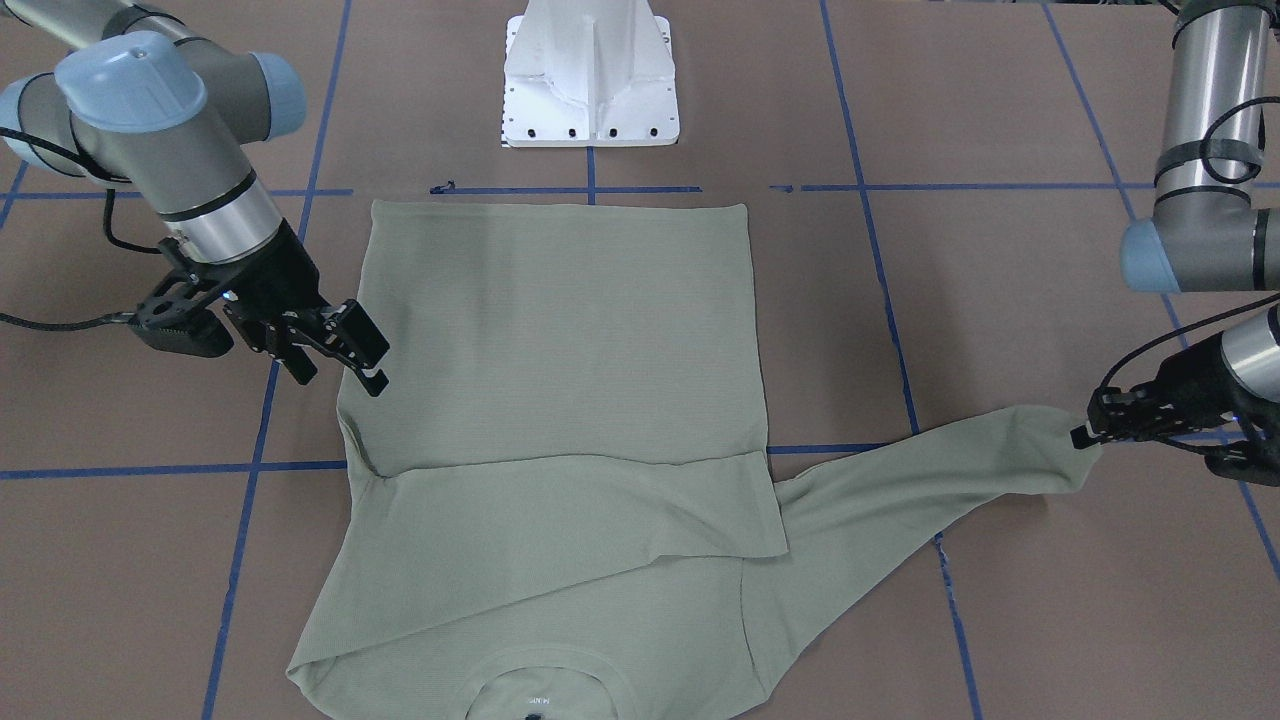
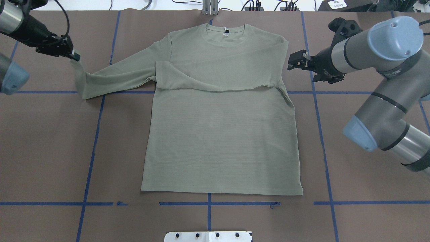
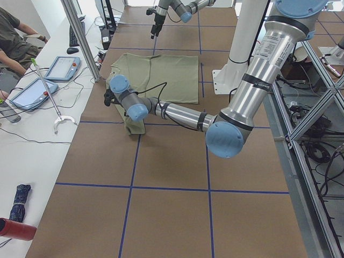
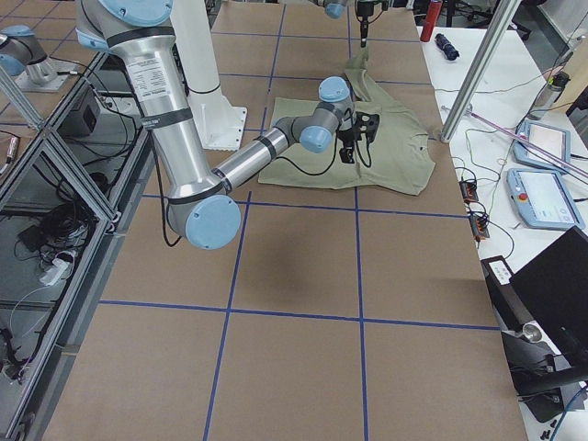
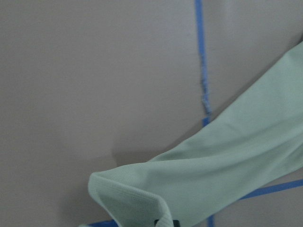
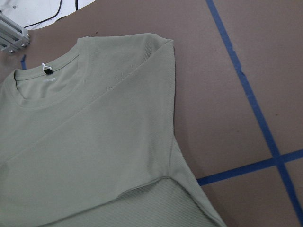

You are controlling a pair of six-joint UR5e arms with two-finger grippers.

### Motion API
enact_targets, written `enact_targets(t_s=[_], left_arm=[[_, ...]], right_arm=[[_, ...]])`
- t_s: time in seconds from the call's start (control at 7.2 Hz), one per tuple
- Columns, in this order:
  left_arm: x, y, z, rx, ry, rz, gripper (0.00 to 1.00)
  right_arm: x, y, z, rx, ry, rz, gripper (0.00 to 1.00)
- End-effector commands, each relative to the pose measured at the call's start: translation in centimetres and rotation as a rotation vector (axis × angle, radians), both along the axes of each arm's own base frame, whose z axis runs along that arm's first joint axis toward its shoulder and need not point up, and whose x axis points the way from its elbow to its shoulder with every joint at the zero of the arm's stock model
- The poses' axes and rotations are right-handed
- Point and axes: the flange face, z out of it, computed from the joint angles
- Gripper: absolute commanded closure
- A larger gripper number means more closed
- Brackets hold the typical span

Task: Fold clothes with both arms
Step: 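Fold the held sleeve across the shirt body with the left gripper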

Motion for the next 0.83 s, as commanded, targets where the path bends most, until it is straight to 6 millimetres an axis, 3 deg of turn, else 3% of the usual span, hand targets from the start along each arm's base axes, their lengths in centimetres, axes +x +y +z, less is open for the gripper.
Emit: enact_targets(t_s=[0.0,0.14,0.28,0.42,0.56,0.69], left_arm=[[12.6,3.9,-15.8,-0.107,0.117,-0.069,1.00],[19.7,5.3,-22.1,-0.089,0.156,-0.151,1.00],[25.5,4.0,-27.5,-0.110,0.187,-0.209,1.00],[29.9,2.0,-32.3,-0.118,0.216,-0.257,1.00],[33.2,1.4,-35.6,-0.093,0.225,-0.321,1.00],[35.9,2.9,-36.8,-0.071,0.238,-0.336,1.00]], right_arm=[[6.7,0.2,4.4,0.023,0.043,-0.041,0.00],[9.4,0.6,6.3,0.043,0.076,-0.041,0.00],[10.6,0.7,7.8,0.063,0.107,-0.060,0.00],[11.6,0.9,8.8,0.061,0.121,-0.058,0.00],[11.8,0.9,8.9,0.059,0.122,-0.057,0.00],[11.8,1.0,8.9,0.058,0.123,-0.057,0.00]])
